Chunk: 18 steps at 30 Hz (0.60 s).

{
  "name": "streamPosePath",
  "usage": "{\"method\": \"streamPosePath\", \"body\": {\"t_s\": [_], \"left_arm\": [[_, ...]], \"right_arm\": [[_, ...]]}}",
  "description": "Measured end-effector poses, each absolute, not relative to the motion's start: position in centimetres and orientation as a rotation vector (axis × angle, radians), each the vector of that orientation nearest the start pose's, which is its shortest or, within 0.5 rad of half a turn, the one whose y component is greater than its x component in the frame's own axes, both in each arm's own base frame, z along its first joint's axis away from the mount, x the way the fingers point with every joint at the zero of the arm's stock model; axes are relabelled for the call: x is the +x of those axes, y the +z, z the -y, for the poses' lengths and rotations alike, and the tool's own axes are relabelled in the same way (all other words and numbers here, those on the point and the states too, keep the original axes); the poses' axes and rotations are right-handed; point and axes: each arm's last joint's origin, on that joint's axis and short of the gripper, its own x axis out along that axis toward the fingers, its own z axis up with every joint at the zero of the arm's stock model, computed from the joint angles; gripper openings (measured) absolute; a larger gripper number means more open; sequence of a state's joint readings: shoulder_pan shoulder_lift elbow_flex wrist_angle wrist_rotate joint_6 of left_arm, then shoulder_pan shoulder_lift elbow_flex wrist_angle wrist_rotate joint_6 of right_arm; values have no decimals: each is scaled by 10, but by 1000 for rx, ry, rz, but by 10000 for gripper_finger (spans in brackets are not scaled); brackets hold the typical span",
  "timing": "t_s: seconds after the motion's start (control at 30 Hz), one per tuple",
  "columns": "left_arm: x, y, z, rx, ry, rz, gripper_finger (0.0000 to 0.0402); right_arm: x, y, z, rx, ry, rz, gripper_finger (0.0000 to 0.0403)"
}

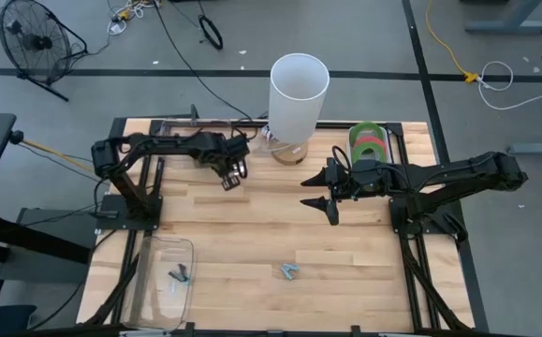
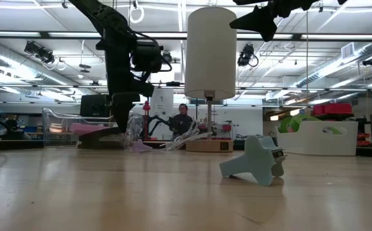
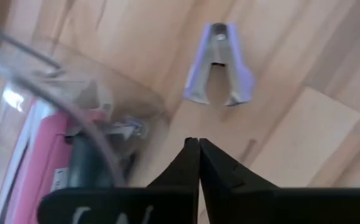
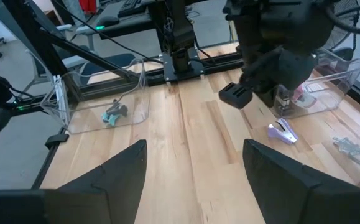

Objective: Pick and place Stapler, Stapler remover, tape
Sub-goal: Adjust the top transparent bin

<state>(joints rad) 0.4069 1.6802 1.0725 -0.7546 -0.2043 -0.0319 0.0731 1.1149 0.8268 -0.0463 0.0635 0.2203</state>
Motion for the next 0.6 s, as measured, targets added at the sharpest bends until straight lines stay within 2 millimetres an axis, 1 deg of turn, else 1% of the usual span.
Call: {"method": "streamPosePath", "body": {"t_s": [0.17, 0.37, 0.6], "left_arm": [[267, 180, -135, -176, 554, -1421, 4], [257, 180, -141, -109, 587, -1514, 3], [247, 181, -150, -80, 663, -1570, 2]], "right_arm": [[246, 297, -16, 196, -27, -333, 263], [246, 297, -16, 199, -28, -333, 263], [246, 297, -16, 199, -28, -333, 263]]}}
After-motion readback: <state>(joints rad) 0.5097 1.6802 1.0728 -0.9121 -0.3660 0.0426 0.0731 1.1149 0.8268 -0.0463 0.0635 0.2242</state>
